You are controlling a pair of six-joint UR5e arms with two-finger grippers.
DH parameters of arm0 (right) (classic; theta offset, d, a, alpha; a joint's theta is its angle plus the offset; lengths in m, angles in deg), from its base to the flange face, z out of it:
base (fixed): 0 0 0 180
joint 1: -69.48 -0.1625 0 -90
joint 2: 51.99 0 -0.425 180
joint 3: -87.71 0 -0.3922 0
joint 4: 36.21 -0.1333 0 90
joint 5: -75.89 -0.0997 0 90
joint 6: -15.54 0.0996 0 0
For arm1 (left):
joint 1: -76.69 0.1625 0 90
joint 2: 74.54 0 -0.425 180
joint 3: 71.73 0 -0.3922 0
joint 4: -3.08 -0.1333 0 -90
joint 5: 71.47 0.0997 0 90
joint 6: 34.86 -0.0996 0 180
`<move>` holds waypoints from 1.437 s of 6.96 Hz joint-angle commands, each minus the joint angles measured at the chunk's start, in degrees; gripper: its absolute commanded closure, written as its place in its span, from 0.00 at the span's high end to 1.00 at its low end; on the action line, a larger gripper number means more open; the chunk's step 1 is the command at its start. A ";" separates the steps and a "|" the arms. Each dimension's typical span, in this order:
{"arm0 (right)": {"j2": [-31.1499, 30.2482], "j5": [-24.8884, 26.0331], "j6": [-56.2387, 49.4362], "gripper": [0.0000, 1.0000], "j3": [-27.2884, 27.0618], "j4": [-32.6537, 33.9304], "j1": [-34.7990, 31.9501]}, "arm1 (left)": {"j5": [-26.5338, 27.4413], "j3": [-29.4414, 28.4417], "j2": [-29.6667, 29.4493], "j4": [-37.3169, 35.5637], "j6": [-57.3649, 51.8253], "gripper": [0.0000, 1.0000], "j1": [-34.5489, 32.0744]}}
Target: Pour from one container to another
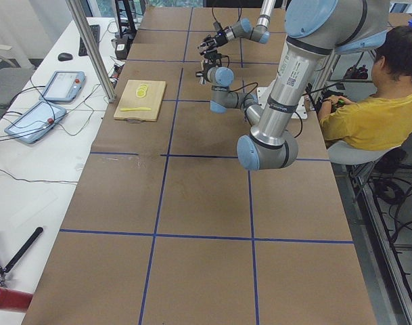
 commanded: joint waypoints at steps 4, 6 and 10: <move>8.58 0.96 -1.24 0.00 -12.01 25.16 1.30 | 0.18 -1.18 -0.33 -0.78 1.13 0.00 0.46; 15.42 2.37 -1.24 0.00 -11.49 35.07 2.53 | 0.18 -1.80 -0.50 -0.87 1.31 0.00 0.46; 22.04 5.10 -1.06 0.00 -7.98 45.39 4.11 | 0.18 -1.63 -0.86 -0.70 2.71 0.00 0.54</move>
